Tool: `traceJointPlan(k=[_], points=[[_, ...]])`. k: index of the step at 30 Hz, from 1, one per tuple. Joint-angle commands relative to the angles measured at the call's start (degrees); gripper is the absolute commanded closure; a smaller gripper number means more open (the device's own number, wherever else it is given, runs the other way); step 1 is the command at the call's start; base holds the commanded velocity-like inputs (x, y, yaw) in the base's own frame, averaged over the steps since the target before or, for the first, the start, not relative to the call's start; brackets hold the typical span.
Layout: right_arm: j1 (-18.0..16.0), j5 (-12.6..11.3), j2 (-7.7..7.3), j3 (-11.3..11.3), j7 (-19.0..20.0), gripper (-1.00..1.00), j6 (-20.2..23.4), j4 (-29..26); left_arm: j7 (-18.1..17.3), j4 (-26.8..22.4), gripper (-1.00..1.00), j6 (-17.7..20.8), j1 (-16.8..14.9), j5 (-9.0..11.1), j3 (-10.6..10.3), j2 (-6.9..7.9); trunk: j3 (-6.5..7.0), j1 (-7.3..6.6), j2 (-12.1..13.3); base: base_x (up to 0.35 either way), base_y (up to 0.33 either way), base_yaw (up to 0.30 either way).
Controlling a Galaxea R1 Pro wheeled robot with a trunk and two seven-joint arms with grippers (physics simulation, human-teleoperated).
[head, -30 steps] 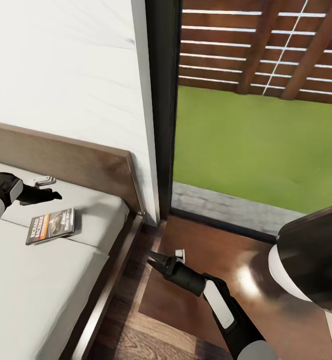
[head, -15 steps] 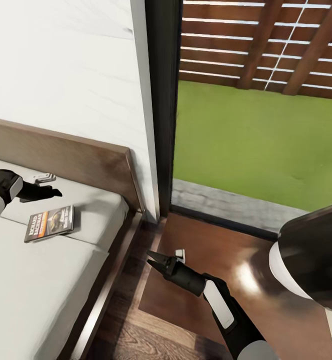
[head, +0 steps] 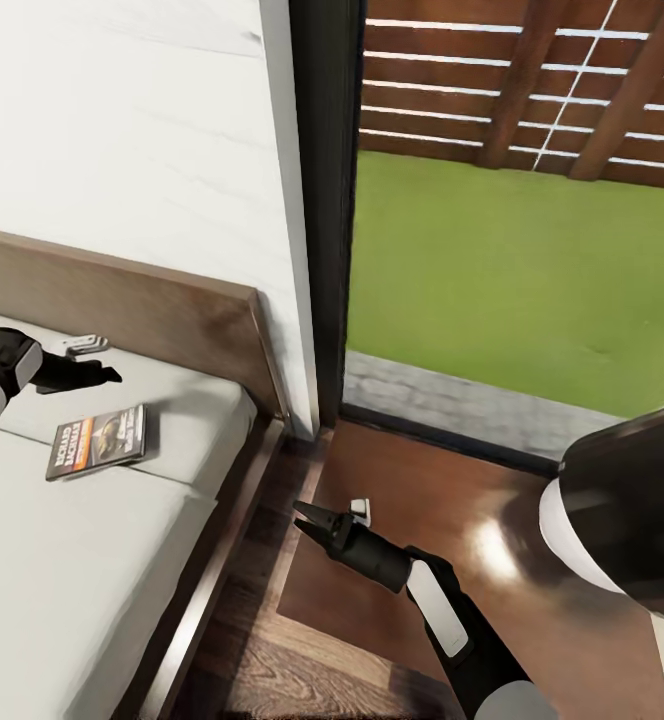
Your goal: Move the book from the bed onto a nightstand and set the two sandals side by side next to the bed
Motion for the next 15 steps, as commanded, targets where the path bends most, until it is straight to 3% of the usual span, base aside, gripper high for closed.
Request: traceJointPlan(k=[1, 15], points=[[-0.03, -0.37, 0.0, 0.02, -0.04, -1.0, 0.37, 0.02, -0.41, -0.13, -1.0, 0.14, -0.15, -0.61, 0.35, 0.02, -0.12, 0.0, -0.02, 0.0, 0.0, 0.0], [-0.03, -0.46, -0.07, -0.05, 1.09, -1.0, 0.45, -0.6, -0.24, -0.26, -1.0, 0.04, -1.56, -0.61, 0.34, 0.04, -1.33, 0.0, -0.02, 0.0, 0.0, 0.0]])
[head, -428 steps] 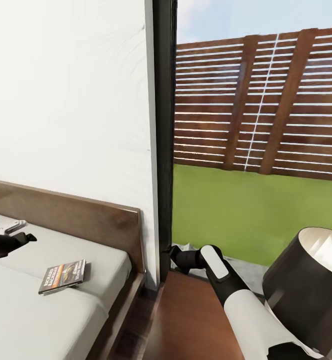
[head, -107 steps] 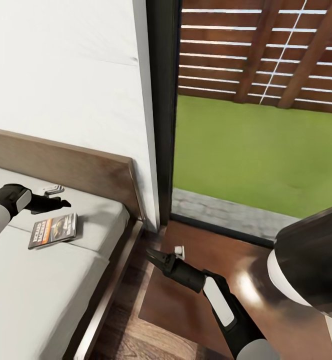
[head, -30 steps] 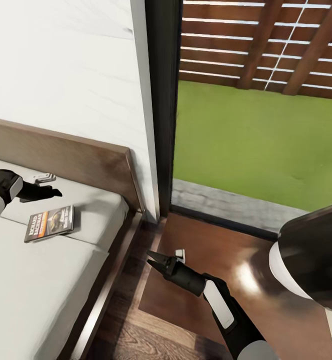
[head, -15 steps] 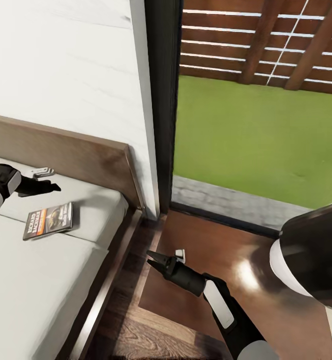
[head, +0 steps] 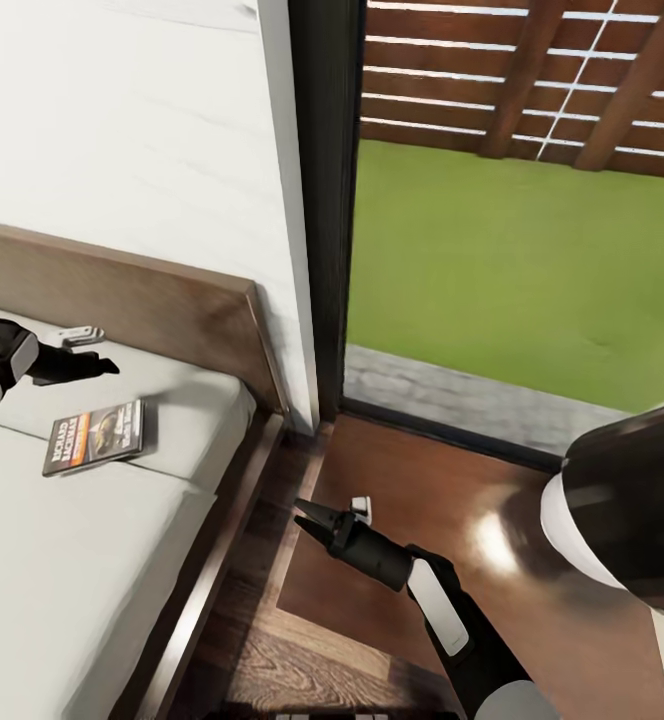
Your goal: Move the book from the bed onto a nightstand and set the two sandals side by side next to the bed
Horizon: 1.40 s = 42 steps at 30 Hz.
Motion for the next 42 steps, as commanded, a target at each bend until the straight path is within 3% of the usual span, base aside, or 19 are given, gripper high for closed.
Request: traceJointPlan(k=[1, 10, 18, 29, 42], points=[[-0.03, -0.37, 0.0, 0.02, 0.03, -1.0, 0.37, -0.06, -0.45, -0.1, -1.0, 0.17, -0.14, -0.61, 0.34, -0.01, -0.12, 0.0, -0.02, 0.0, 0.0, 0.0], [-0.03, -0.42, -0.18, 0.03, 0.29, -1.0, 0.41, -0.43, -0.45, -0.12, -1.0, 0.12, -0.54, -0.62, 0.34, 0.12, -0.92, 0.0, -0.02, 0.0, 0.0, 0.0], [0.04, -0.53, -2.35, 0.24, 0.4, -1.0, 0.38, -1.65, -0.45, -0.1, -1.0, 0.11, -0.62, -0.68, 0.31, 0.09, -1.55, 0.0, -0.02, 0.0, 0.0, 0.0], [0.27, -0.55, -2.81, 0.44, 0.34, -1.0, 0.38, -3.62, -0.45, -0.1, -1.0, 0.08, -0.63, -0.62, -2.17, 0.21, -2.33, 0.0, -0.02, 0.0, 0.0, 0.0], [5.0, -0.51, -2.95, 0.48, -0.16, -1.0, 0.68, -14.53, -0.47, -0.1, -1.0, -0.05, -0.63, -0.59, -3.12, 0.4, -3.15, 0.0, -0.02, 0.0, 0.0, 0.0]])
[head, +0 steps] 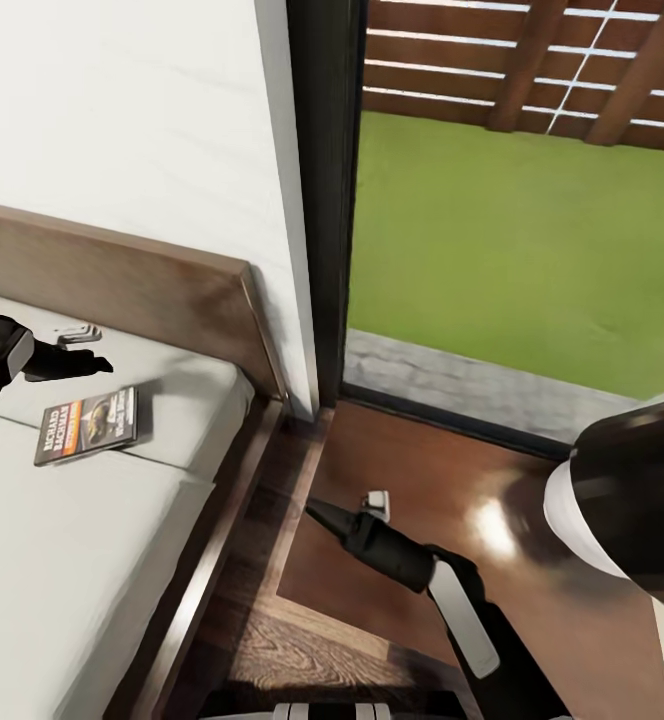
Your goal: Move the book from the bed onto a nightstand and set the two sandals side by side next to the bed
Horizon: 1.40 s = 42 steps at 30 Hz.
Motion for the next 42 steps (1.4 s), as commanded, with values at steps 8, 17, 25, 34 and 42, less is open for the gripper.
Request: traceJointPlan(k=[8, 17, 25, 34, 42], points=[[3.59, -0.26, -0.16, -0.02, -0.45, -1.0, 0.86, -6.89, -0.5, -0.1, -1.0, 0.12, -0.03, -0.56, 0.3, -0.01, -0.34, 0.0, -0.01, 0.0, 0.0, 0.0], [6.02, -0.25, -0.44, -0.02, -0.59, -1.0, 1.46, -10.77, -0.48, -0.2, -1.0, 0.07, -0.03, -0.62, 0.29, 0.09, -0.55, 0.0, -0.01, 0.0, 0.0, 0.0], [6.38, -0.2, -0.47, -0.08, -0.4, -1.0, 1.47, -11.06, -0.48, -0.31, -1.0, 0.06, -0.03, -0.58, 0.29, 0.37, -0.59, 0.0, -0.01, 0.0, 0.0, 0.0], [6.47, 0.02, -0.48, -0.12, -0.26, -1.0, 1.32, -10.87, -0.45, -0.43, -1.0, 0.02, -0.03, -0.54, 0.29, 0.44, -0.6, 0.0, -0.01, 0.0, 0.0, 0.0], [6.48, -0.15, -0.76, -0.14, -0.2, -1.0, 1.32, -10.81, -0.44, -0.45, -1.0, -0.44, -0.03, -0.54, 0.29, 0.45, -0.6, 0.0, -0.01, 0.0, 0.0, 0.0]])
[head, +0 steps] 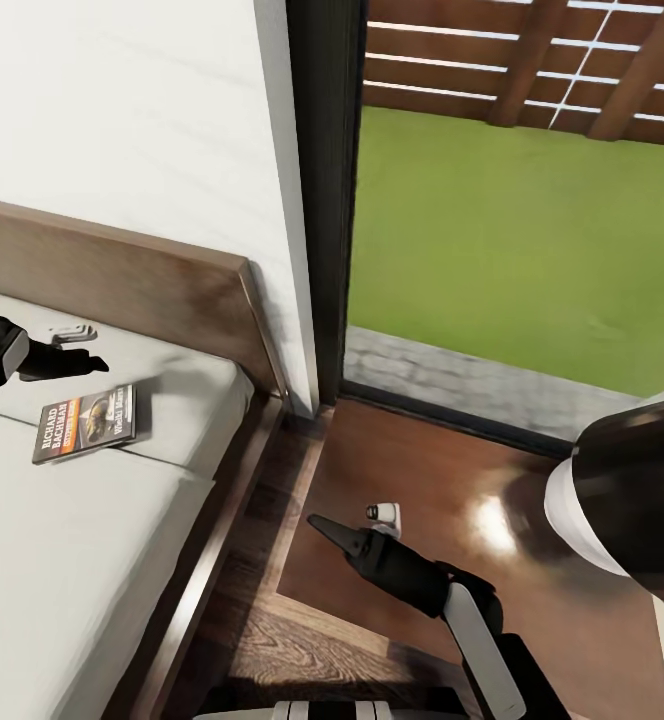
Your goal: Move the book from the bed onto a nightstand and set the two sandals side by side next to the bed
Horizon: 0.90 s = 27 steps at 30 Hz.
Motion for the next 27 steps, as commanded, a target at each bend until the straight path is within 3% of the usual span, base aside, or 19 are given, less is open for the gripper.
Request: traceJointPlan(k=[1, 27], points=[[-0.03, -0.33, -0.04, 0.0, -0.03, -1.0, 0.35, 0.01, -0.45, -0.1, -1.0, 0.11, -0.04, -0.61, 0.35, -0.01, -0.03, 0.0, -0.01, 0.0, 0.0, 0.0], [-0.02, -0.44, -0.42, 0.02, -0.12, -1.0, 0.18, 0.02, -0.18, -0.36, -1.0, -0.05, -0.11, -0.61, 0.35, -0.05, -0.58, 0.0, -0.01, 0.0, 0.0, 0.0]])
